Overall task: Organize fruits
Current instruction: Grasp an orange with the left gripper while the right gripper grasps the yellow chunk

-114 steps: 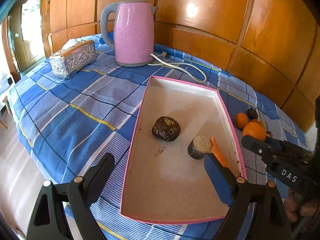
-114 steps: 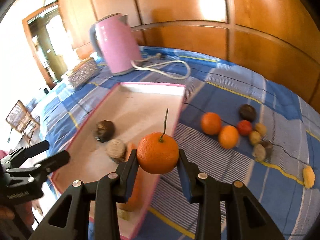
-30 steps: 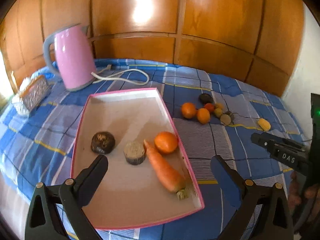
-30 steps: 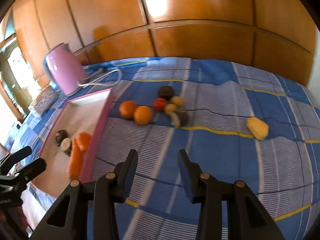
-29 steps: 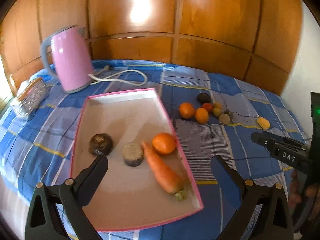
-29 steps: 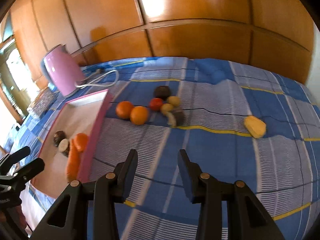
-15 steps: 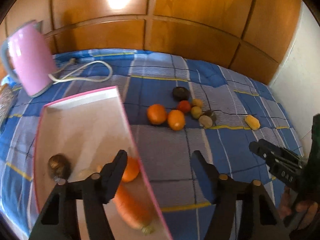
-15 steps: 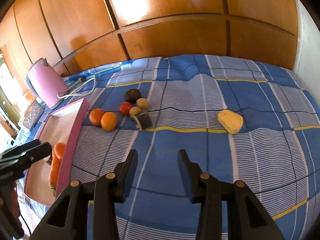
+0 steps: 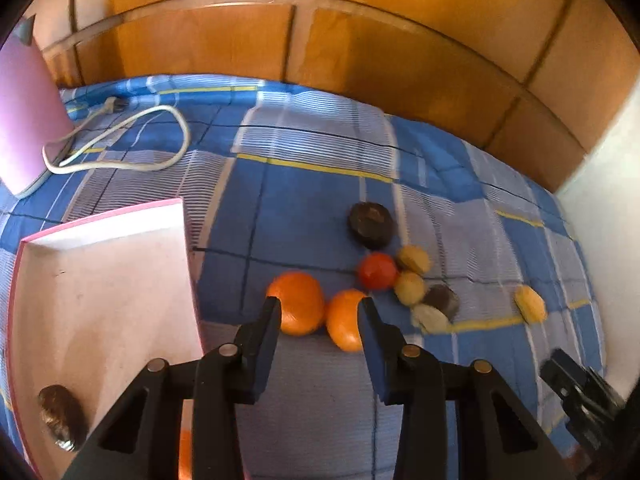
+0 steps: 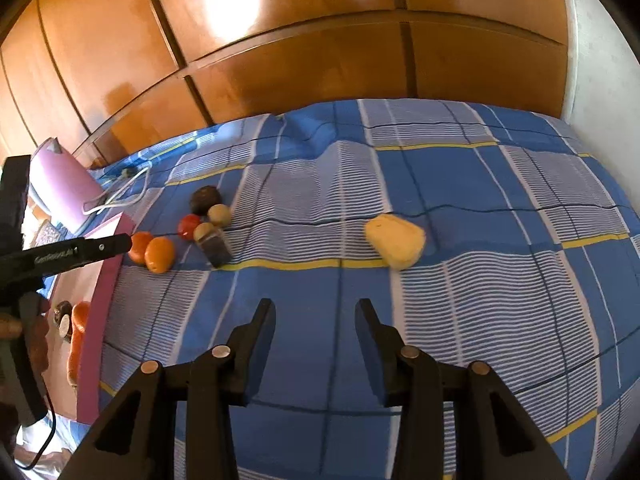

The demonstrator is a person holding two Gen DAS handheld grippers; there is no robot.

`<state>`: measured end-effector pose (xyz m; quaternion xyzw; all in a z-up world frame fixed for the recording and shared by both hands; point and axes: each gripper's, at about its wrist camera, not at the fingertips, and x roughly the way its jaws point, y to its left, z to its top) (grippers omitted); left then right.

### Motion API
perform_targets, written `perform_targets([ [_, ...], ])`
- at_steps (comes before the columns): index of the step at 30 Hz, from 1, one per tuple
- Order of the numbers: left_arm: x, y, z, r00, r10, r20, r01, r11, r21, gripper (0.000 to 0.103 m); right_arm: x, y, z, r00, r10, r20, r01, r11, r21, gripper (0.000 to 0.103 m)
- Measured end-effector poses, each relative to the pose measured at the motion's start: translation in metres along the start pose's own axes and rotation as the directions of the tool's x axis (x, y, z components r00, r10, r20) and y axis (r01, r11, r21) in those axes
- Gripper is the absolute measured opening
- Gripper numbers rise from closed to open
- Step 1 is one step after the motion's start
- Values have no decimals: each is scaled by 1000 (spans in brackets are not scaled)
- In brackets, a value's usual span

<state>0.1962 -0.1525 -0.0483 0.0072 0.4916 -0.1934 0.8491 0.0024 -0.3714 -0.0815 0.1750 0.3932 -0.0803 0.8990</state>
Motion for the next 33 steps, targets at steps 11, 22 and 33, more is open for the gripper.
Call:
perform_targets([
  [11, 30, 17, 10, 1000, -29, -6, 29, 997, -74, 43, 1, -28, 13, 999, -45, 18, 44, 999, 28, 42],
  [22, 32, 15, 4, 998, -64, -20, 64, 998, -12, 40, 25, -50, 36, 997, -74, -10, 74, 997, 0, 42],
  [33, 39, 0, 4, 999, -34, -37, 37, 995, 88, 52, 60, -40, 44, 994, -92, -62, 82, 985, -149, 45],
])
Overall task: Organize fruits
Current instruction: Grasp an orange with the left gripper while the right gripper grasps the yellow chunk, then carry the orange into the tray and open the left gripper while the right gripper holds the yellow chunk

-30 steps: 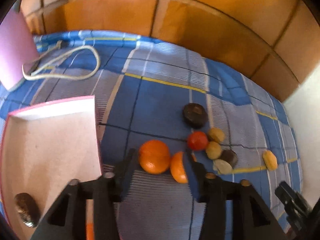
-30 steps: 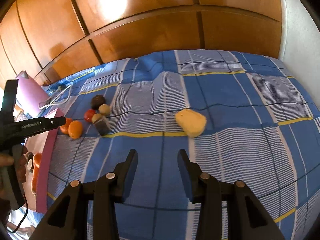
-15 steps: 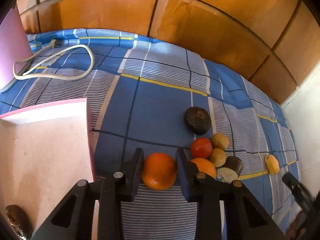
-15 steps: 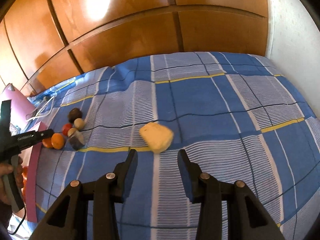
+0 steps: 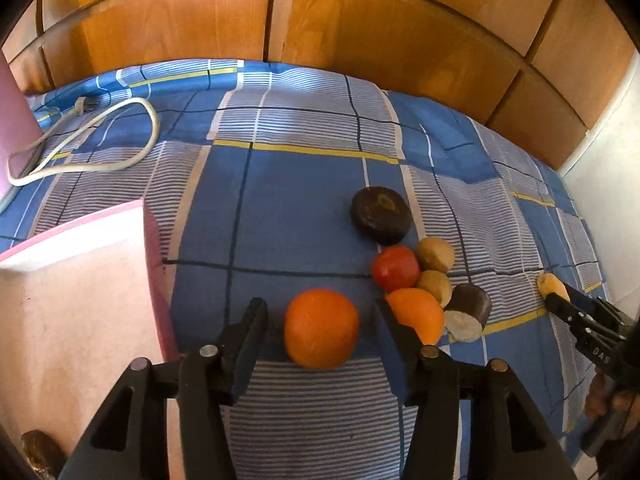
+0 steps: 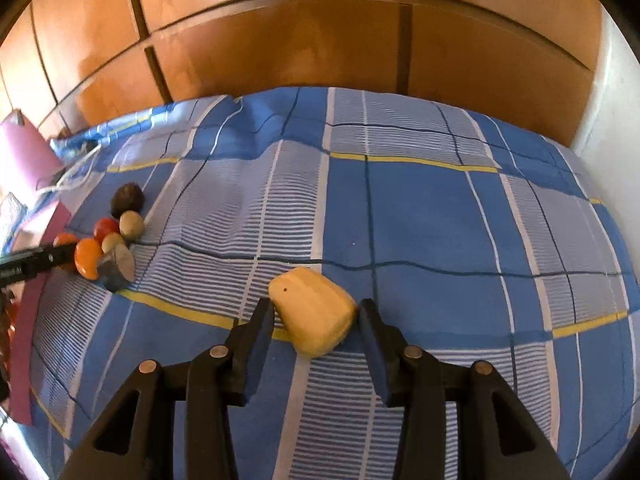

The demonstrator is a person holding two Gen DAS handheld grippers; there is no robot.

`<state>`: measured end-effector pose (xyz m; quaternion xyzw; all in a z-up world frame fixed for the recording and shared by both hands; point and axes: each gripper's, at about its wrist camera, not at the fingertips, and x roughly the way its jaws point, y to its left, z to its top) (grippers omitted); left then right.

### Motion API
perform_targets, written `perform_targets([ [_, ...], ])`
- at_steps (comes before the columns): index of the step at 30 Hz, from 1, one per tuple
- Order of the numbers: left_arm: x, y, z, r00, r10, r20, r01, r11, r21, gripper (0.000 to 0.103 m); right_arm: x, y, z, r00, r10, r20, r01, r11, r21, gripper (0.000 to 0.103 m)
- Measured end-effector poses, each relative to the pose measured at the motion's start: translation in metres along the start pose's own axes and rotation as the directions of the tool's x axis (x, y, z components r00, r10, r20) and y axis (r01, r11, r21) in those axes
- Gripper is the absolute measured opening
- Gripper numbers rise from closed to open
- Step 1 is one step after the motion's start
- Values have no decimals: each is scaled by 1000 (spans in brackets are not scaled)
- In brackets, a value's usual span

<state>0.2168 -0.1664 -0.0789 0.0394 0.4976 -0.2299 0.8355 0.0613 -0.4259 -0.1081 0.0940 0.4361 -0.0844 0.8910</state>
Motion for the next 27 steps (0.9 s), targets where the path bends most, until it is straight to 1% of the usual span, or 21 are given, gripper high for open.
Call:
perform_targets([
  [1, 2, -1, 0, 1000, 13, -6, -12, 1000, 9, 49, 1, 0, -1, 1000, 1, 1, -1, 1000, -1, 45],
  [2, 3, -2, 0, 999, 34, -8, -34, 999, 17, 41, 1, 0, -1, 1000, 2, -1, -2, 1000, -2, 45],
  [4, 2, 0, -1, 999, 34, -5, -34, 999, 11, 36, 2, -1, -2, 1000, 7, 4, -7, 1000, -3, 44],
  [8, -8, 0, -7, 1000, 24, 13, -24, 1000, -8, 36, 1, -1, -3, 1000, 5, 16, -5, 1000, -2, 43],
  [11, -22, -6, -14, 999, 11, 41, -11, 1000, 2, 36, -1, 1, -2, 1000, 4, 23, -4, 1000, 3, 42],
  [15, -39, -14, -23, 997, -4, 71, 3, 1000, 9, 36, -8, 8, -4, 999, 28, 21, -28, 1000, 5, 42],
  [19, -59, -19, -35, 995, -14, 100, 14, 1000, -2, 36, -15, 19, -7, 997, 71, 13, -71, 997, 11, 42],
  [27, -98, -19, -61, 988, 6, 152, -4, 1000, -15, 36, -13, 41, -21, 994, 107, -24, -107, 994, 11, 42],
])
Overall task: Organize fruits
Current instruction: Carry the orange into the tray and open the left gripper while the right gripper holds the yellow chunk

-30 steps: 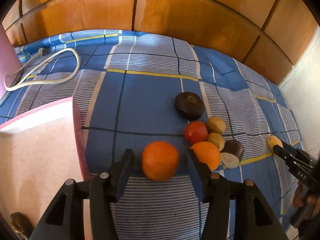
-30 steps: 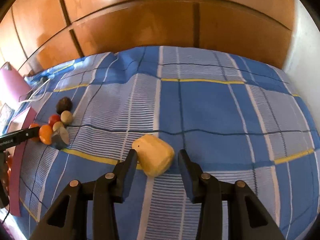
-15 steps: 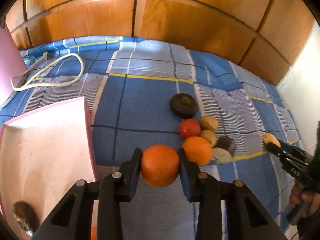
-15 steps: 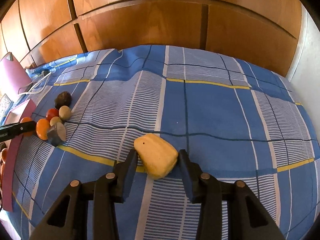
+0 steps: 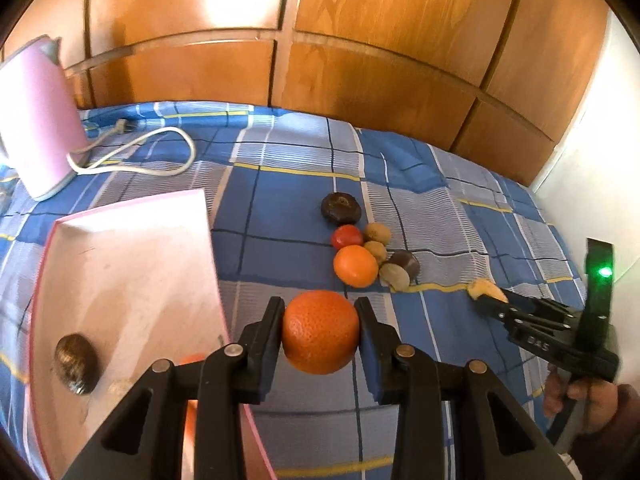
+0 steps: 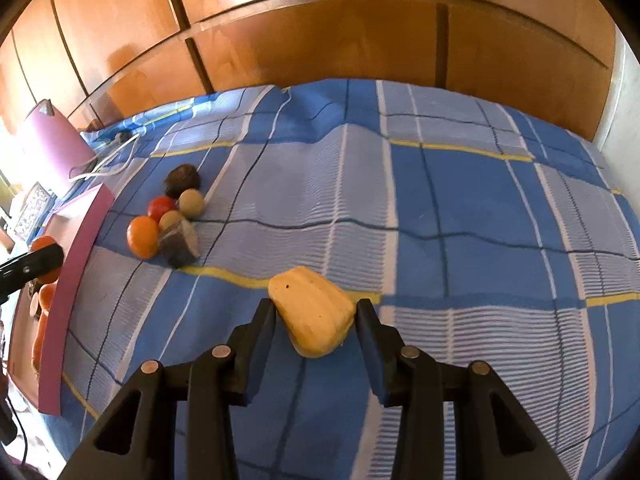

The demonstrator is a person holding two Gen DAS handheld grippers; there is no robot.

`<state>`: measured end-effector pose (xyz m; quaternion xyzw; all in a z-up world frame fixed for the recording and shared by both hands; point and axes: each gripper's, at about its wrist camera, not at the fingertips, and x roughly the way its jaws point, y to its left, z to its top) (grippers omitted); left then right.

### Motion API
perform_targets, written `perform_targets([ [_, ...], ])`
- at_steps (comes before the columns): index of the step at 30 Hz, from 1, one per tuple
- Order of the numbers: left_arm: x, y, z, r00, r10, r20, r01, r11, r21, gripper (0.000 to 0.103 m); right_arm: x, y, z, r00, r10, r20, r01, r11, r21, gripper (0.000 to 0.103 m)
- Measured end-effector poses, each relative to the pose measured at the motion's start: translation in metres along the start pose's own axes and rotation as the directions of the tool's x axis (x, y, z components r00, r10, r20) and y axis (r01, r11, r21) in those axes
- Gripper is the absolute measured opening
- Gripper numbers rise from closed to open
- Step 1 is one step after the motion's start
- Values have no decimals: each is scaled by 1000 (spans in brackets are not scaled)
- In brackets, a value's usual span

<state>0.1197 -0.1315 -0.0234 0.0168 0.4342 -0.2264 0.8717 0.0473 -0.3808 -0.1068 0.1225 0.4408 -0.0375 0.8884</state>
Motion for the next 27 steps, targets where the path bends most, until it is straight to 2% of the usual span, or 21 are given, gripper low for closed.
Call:
perform_targets([
  [2, -11, 4, -6, 1000, 4, 11, -4, 1000, -13, 36, 3, 2, -2, 1000, 16, -10, -15, 1000, 12, 42],
  [8, -35, 22, -19, 999, 32, 37, -30, 998, -47, 36, 6, 4, -2, 1000, -3, -20, 4, 1000, 13, 42],
  [16, -67, 63, -37, 994, 81, 67, -73, 991, -114, 36, 10, 13, -2, 996, -82, -31, 82, 997, -8, 42],
  [27, -91, 144, -82, 983, 181, 16, -170, 948, -268, 37, 13, 23, -1, 990, -141, -21, 140, 990, -17, 41],
])
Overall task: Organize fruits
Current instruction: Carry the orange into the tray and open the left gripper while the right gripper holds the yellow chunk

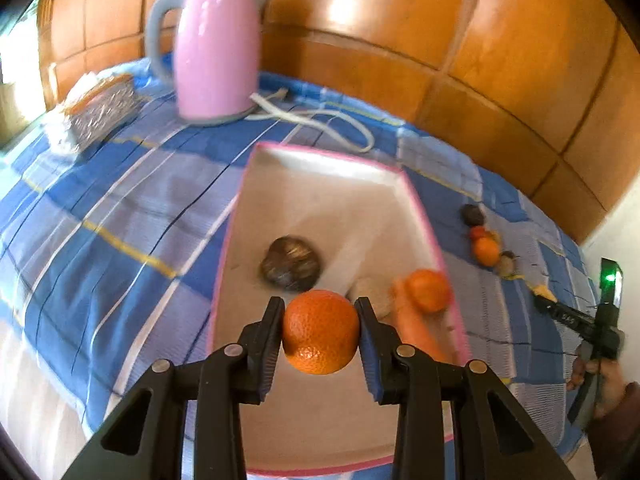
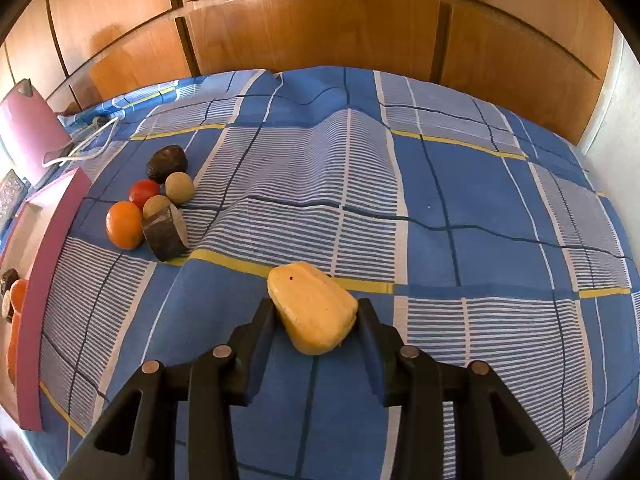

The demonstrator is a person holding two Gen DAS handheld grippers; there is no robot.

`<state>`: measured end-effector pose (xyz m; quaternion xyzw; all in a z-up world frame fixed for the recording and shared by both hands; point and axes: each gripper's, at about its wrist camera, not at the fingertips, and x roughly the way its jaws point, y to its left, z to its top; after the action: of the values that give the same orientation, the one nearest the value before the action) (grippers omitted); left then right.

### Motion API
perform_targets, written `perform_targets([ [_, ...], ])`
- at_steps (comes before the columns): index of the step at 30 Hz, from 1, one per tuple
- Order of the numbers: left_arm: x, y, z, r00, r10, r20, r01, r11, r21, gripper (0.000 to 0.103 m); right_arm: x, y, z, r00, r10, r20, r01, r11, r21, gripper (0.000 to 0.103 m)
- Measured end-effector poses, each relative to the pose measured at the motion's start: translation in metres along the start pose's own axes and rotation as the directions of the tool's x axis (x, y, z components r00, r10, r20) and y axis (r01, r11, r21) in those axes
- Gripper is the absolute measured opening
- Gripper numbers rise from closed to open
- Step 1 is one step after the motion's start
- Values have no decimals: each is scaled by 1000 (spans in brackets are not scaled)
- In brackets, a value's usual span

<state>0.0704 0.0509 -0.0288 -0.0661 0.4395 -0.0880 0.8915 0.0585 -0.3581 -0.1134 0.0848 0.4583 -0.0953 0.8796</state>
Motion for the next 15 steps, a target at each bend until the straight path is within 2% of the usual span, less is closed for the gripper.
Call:
perform_targets([
  [4, 6, 12, -9, 1000, 2, -21, -3, 999, -36, 42, 0, 1, 1, 1000, -9, -3, 9, 1000, -2, 41],
  [8, 5, 6, -13, 1000, -5, -8, 5, 999, -40, 62, 1, 3, 0, 1000, -20, 2, 20, 1000, -9, 41],
  [15, -7, -3, -8, 996, 80, 34, -79, 997, -22, 64, -1, 3, -2, 1000, -26, 8, 26, 1000, -7, 40],
])
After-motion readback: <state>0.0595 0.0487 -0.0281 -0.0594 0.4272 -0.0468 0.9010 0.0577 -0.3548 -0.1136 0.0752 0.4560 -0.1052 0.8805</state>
